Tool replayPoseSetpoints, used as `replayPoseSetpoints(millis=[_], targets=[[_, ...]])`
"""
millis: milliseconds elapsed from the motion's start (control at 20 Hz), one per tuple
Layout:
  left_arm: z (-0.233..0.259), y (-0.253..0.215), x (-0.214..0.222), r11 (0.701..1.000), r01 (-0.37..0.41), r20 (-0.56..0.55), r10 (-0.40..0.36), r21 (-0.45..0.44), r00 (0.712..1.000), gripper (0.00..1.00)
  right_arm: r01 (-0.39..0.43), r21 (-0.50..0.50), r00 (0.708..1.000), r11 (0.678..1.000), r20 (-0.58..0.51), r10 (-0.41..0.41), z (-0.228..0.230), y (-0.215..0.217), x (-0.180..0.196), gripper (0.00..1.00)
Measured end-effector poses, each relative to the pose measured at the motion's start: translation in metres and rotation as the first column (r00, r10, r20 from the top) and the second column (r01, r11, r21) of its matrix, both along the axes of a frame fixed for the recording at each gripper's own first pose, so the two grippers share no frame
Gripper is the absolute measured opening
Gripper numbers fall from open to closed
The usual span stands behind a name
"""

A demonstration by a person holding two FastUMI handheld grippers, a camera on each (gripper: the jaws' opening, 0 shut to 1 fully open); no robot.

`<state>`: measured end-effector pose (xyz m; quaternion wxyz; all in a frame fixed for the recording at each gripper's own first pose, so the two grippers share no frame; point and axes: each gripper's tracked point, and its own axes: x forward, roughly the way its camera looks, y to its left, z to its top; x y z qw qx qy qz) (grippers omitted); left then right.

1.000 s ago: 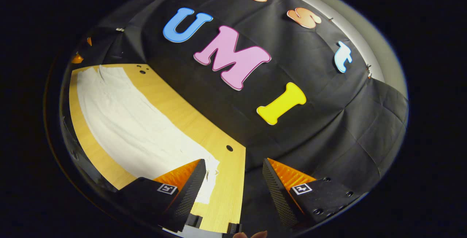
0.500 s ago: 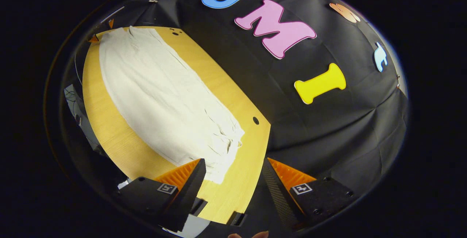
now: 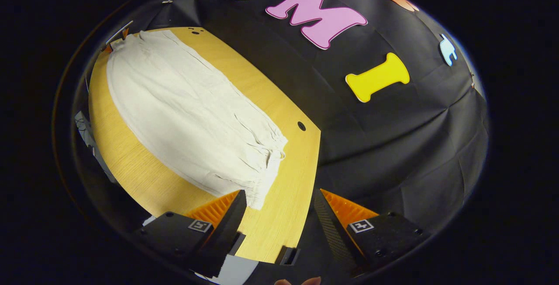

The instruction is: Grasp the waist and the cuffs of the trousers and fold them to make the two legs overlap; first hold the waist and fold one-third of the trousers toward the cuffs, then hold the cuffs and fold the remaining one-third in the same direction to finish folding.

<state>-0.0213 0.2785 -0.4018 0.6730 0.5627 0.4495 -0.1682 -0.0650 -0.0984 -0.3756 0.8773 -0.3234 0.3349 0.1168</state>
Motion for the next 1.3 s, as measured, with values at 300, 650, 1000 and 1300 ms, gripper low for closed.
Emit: replayPoseSetpoints(millis=[300, 650, 1000, 1300], targets=[[-0.011, 0.008, 0.019, 0.995, -0.019, -0.102, 0.030, 0.102, 0.994, 0.09, -0.024, -0.019, 0.999, 1.000, -0.033, 0.023, -0.011, -0.014, -0.004, 0.97], [-0.012, 0.006, 0.019, 0.989, -0.138, -0.184, 0.146, 0.053, 0.972, 0.06, -0.335, -0.168, 0.942, 0.927, -0.097, 0.323, -0.046, -0.004, -0.004, 0.97], [-0.012, 0.006, 0.019, 0.985, -0.159, -0.184, 0.170, 0.073, 0.968, 0.06, -0.572, -0.211, 0.816, 0.793, -0.244, 0.524, -0.109, 0.015, 0.004, 0.98], [-0.012, 0.005, 0.020, 0.984, -0.160, -0.199, 0.173, 0.077, 0.965, 0.06, -0.643, -0.180, 0.756, 0.744, -0.308, 0.578, -0.133, 0.028, 0.026, 0.97]])
